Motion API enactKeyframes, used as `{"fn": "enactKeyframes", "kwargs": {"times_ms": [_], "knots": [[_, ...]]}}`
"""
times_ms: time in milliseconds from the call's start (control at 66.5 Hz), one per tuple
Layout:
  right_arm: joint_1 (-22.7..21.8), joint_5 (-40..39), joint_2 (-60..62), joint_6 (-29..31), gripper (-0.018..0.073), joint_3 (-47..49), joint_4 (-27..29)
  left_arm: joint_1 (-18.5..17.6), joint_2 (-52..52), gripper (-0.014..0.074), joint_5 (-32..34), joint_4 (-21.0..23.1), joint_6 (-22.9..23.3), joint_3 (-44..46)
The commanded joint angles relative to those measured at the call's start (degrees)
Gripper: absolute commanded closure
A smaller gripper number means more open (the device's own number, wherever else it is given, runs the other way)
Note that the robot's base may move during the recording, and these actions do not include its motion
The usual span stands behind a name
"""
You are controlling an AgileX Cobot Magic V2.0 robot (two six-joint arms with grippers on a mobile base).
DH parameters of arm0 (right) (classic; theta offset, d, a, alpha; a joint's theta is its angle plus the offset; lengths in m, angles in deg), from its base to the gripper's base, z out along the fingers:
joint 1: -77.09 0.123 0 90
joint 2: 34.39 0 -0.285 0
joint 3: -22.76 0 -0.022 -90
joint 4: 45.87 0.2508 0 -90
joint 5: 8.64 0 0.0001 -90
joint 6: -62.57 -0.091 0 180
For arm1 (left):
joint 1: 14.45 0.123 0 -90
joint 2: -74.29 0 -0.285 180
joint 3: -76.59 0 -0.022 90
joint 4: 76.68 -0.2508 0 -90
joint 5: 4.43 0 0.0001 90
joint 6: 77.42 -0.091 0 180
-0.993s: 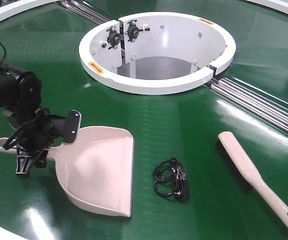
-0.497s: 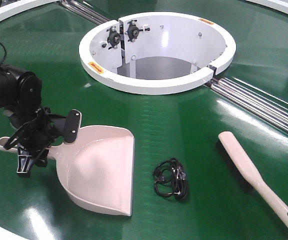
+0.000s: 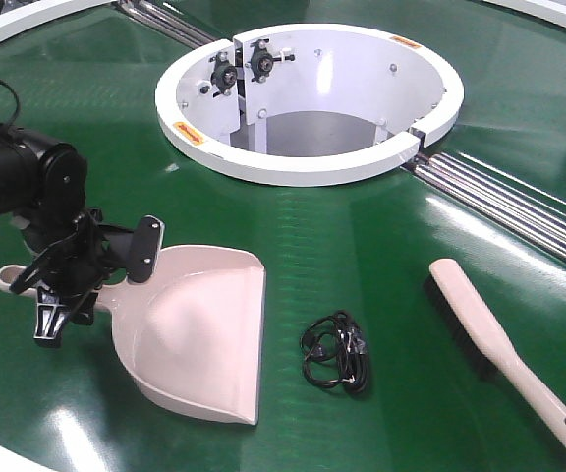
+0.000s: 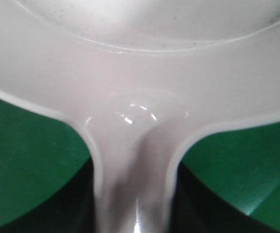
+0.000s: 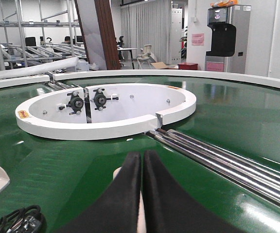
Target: Clean and inspect green conveyor with broom and dustpan
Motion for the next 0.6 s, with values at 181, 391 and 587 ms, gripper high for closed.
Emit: {"fn": "enactKeyframes", "kwargs": {"times_ms": [181,391,587], "knots": [[-0.28,-4.20,0.66,0.42,0.0568,-1.26,0.01,-1.26,-2.47,0.0603,0.75,-0.57,0.49,1.56],[-0.28,-4.20,0.66,0.42,0.0568,-1.26,0.01,-1.26,-2.47,0.0603,-0.64,-0.57,0.49,1.56],[-0.28,-4.20,0.66,0.42,0.0568,-1.26,0.01,-1.26,-2.47,0.0603,-0.95,-0.19,0.49,1.56]]}}
